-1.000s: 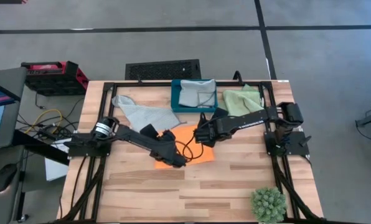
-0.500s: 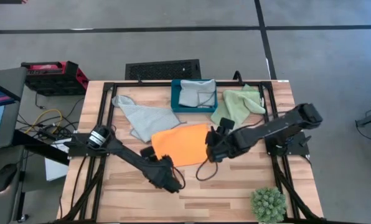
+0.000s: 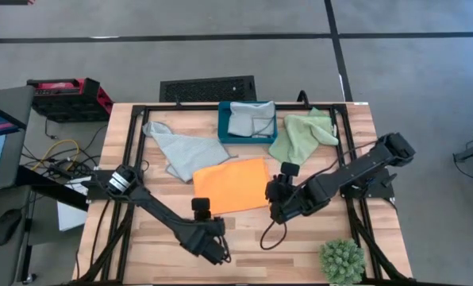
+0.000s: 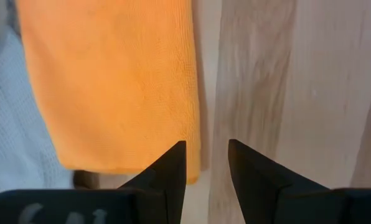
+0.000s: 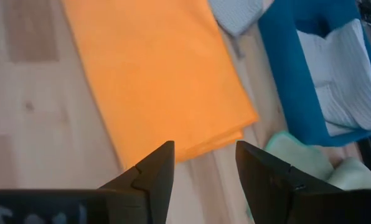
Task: Fold microfiber towels
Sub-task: Fold the orange microfiber cloth
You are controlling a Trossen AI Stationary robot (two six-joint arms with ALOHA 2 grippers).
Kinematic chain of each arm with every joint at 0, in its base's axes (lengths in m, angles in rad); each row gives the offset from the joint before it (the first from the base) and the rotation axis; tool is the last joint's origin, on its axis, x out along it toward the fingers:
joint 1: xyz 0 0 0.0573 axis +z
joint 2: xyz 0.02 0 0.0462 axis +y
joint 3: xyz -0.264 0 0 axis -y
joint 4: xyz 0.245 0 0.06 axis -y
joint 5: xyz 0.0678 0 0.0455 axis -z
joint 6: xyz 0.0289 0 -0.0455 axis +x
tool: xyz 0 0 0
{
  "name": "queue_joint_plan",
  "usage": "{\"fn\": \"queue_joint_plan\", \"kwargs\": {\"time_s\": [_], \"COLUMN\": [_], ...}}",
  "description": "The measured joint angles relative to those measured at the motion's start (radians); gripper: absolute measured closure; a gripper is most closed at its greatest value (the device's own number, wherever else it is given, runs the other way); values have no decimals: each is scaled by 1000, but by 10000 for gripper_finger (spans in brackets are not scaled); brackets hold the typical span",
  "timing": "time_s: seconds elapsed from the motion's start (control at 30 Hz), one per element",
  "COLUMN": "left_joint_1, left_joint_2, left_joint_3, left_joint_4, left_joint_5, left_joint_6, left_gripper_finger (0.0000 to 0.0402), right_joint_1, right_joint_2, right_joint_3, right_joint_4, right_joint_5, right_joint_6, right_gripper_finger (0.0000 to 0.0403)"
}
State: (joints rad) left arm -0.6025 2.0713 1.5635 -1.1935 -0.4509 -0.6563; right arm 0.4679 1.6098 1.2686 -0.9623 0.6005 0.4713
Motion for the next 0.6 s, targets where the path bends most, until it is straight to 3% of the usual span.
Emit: {"fn": "queue_joint_plan", "kwargs": {"time_s": [0.6], "left_joint_1": [2], "left_joint_2": [8], "left_joint_3": [-190], "left_joint_4": [69], "left_joint_5": [-9], "left_joint_6": [-70], "left_gripper_finger": [290], "right_joint_1": [34], "right_joint_2": [0], "right_joint_3": [0], "right_joint_4": [40], "right_joint_5": [0], "right_joint_6": [0], "right_gripper_finger": [211]}}
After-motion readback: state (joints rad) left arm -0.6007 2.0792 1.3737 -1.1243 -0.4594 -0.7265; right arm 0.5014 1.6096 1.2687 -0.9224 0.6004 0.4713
